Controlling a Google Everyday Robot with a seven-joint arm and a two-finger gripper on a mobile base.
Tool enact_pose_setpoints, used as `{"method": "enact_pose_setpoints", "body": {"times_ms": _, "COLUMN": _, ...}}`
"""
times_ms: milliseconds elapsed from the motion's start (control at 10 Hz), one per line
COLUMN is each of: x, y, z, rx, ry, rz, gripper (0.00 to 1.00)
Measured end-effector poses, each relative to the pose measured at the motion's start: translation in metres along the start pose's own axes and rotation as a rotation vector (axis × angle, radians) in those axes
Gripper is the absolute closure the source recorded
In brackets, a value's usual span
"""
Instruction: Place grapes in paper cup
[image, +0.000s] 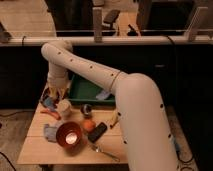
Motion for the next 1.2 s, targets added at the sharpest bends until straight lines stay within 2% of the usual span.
{"method": "enact_pose_setpoints", "body": {"times_ms": 200, "x": -0.0035, "y": 0.0008, "z": -0.0006, "rx": -0.005, "ry": 0.007, "rz": 0.000, "gripper": 0.20}}
{"method": "enact_pose_setpoints", "body": {"times_ms": 1100, "x": -0.0029, "y": 0.0031, "z": 0.0008, "rx": -0.004, "ry": -0.009, "rz": -0.006, "gripper": 0.20}}
{"method": "enact_pose_setpoints", "body": {"times_ms": 1200, "x": -0.0021, "y": 0.0033, "z": 0.0006, "rx": 0.005, "ry": -0.012, "rz": -0.010, "gripper": 0.20}}
